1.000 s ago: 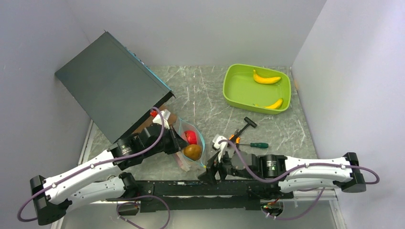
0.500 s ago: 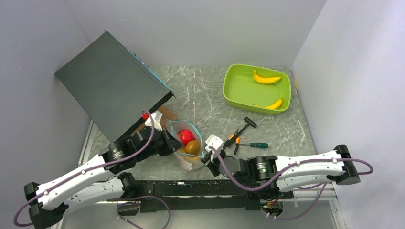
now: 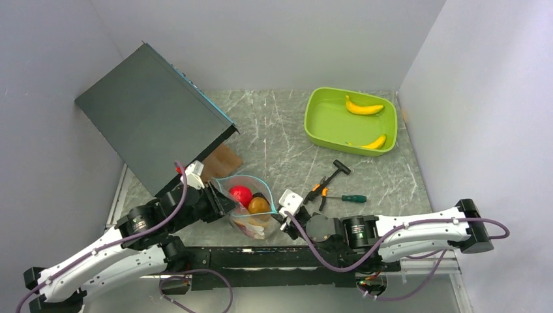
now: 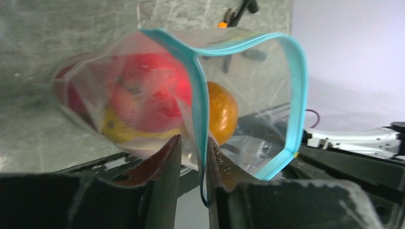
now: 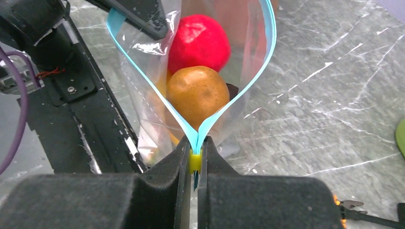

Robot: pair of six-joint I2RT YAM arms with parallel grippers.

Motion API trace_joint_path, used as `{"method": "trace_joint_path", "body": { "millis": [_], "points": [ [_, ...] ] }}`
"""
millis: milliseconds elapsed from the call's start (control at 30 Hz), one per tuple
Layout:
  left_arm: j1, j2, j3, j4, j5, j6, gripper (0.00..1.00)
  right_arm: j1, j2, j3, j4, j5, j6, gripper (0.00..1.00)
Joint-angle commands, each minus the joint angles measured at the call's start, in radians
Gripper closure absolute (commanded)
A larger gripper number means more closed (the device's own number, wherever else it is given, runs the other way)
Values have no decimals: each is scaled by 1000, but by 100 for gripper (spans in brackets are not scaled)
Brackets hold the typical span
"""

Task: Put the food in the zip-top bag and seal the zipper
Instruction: Adjust the zipper food storage bag at the center of the board.

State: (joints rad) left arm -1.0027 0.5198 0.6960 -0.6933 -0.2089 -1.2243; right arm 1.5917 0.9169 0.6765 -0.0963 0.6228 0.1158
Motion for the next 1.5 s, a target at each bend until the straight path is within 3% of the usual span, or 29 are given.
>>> {"method": "trace_joint_path", "body": {
  "millis": [0,200,533,800,1200,1467],
  "points": [
    [6,3,74,-108,-10,160,63,-34,-43,11,76,-41,-92,100],
    [6,-48,229,-156,-12,474,34,-209,-50,46,14,-331,-103,100],
    [6,17,314,61,205,1036,20,-269,-6,61,26,-502,-91,100],
    [5,103,259,171,350,1370,20,-290,-8,75,5,-558,-82,100],
    [-1,290,233,179,502,1407,25,-296,4,85,7,-578,-84,100],
    [-1,285,140,231,518,1309,34,-296,-37,78,-2,-581,-90,100]
  ]
}}
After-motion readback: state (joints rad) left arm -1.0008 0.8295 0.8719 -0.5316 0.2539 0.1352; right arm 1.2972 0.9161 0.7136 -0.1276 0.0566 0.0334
